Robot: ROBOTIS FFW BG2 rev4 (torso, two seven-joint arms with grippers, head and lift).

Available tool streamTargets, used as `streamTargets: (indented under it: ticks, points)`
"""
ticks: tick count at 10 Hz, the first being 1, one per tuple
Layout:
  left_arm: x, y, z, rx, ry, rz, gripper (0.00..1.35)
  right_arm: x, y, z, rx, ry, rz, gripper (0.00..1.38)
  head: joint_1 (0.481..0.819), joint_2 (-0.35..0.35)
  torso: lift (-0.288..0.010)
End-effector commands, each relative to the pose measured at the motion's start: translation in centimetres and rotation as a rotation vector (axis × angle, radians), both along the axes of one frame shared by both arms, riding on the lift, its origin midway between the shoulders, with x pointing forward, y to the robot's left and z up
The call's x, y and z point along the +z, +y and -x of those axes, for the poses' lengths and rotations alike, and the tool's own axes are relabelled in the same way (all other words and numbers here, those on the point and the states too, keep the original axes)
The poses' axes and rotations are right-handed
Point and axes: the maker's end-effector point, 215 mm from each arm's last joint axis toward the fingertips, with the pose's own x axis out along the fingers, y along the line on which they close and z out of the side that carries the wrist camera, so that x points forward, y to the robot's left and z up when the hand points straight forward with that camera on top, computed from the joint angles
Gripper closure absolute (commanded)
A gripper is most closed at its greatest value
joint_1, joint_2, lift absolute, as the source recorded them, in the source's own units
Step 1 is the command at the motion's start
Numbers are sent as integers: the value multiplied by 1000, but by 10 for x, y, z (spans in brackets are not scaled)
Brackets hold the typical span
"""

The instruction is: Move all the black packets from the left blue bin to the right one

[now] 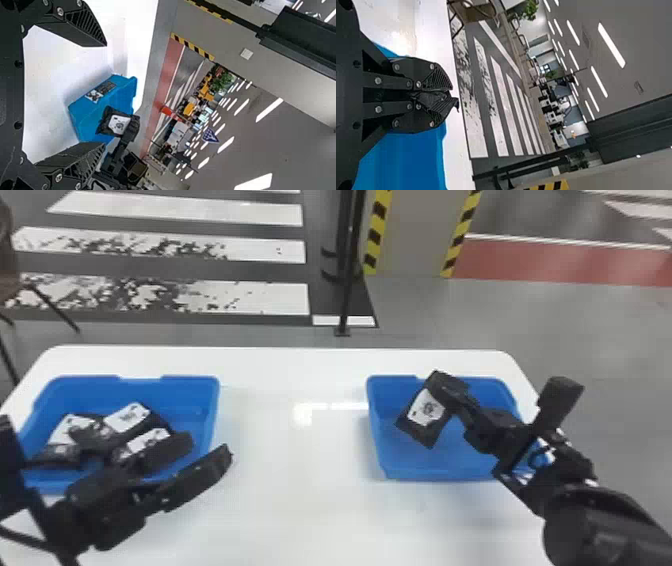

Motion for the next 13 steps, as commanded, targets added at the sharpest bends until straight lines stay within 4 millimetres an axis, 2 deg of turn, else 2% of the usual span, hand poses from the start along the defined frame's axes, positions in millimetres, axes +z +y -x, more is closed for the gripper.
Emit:
streamTargets:
  ticks: [1, 2, 3, 5, 7, 8, 9, 11, 13]
  points:
    - [-3, 20, -3, 39, 0, -37, 159, 10, -17, -4, -35, -38, 66, 441, 695, -147, -140]
    - [-5, 32, -6, 66, 0, -62, 159, 14, -17, 5, -42, -64, 111, 111, 695, -151, -140]
    - [-9, 45, -9, 91, 3, -95, 159, 25, -9, 25, -50, -101, 147, 99, 695, -143, -140]
    - [-18, 83, -20, 164, 14, -198, 159, 43, 15, 71, -43, -147, 192, 148, 695, -113, -140]
    - [-21, 130, -38, 252, 27, -335, 154, 53, 53, 106, 7, -163, 172, 150, 695, -27, -140]
    - [-26, 154, -45, 301, 57, -399, 154, 55, 70, 120, 32, -159, 147, 150, 695, 35, -140]
    - [-37, 172, -52, 330, 104, -442, 157, 51, 85, 127, 58, -148, 118, 153, 695, 60, -140]
    - [-67, 185, -68, 334, 218, -512, 153, 45, 103, 133, 95, -135, 82, 156, 695, 158, -140]
    - [-82, 162, -98, 274, 240, -529, 154, 40, 121, 137, 123, -122, 43, 154, 695, 191, -140]
